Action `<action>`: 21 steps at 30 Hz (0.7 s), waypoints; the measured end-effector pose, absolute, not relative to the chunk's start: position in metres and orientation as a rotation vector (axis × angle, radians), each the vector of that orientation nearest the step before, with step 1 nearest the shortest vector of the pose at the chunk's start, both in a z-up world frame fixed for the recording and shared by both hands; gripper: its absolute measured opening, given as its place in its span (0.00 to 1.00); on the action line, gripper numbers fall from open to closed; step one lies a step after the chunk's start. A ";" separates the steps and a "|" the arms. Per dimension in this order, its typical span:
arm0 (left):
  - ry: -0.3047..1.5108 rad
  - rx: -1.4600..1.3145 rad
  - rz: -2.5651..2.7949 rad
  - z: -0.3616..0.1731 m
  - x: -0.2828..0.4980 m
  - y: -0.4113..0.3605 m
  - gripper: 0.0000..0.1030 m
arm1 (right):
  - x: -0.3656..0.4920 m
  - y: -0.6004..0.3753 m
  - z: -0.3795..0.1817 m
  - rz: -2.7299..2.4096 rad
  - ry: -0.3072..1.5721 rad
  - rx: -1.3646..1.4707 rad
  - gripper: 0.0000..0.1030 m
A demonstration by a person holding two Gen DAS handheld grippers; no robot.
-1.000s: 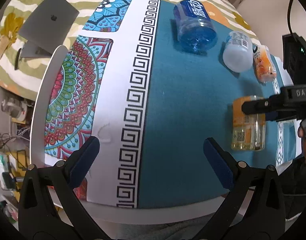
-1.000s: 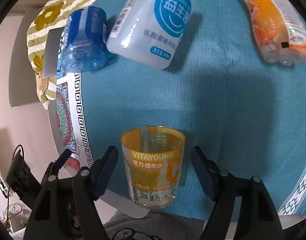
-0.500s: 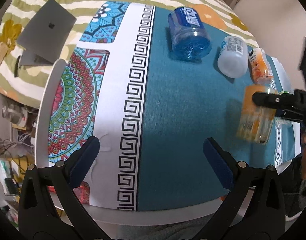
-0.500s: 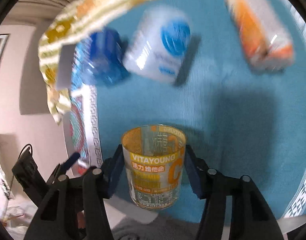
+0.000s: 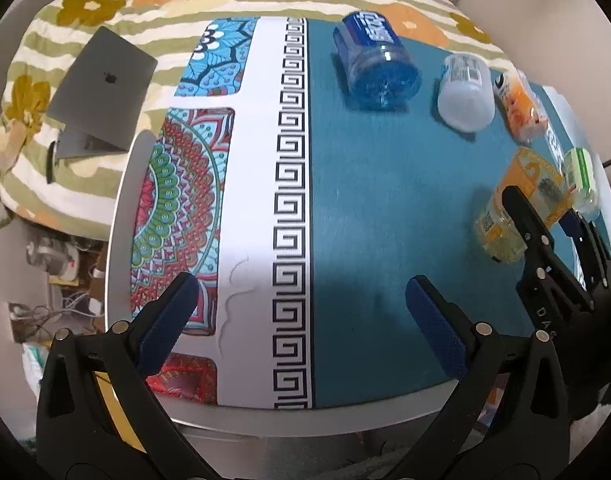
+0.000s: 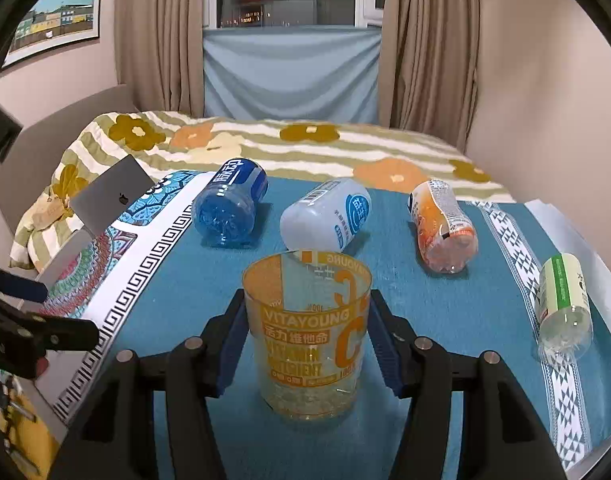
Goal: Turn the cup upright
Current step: 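Rotate the held cup with the right gripper until its rim faces up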
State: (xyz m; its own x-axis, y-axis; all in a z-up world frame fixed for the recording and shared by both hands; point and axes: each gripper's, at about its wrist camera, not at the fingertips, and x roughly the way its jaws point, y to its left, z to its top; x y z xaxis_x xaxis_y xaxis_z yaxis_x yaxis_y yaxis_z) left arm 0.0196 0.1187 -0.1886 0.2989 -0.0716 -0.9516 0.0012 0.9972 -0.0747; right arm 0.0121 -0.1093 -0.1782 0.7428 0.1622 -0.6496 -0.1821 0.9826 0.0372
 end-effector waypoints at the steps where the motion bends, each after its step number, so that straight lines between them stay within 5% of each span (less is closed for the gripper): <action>1: 1.272 -0.061 -0.051 -0.191 0.018 0.118 1.00 | 0.008 -0.111 -0.179 0.184 0.686 -0.024 0.52; 19: 1.279 -0.027 -0.087 -0.196 -0.001 0.104 1.00 | -0.018 -0.106 -0.188 0.185 0.672 -0.006 0.54; 21: 1.272 -0.027 -0.085 -0.194 -0.002 0.105 1.00 | -0.017 -0.107 -0.189 0.182 0.682 0.004 0.75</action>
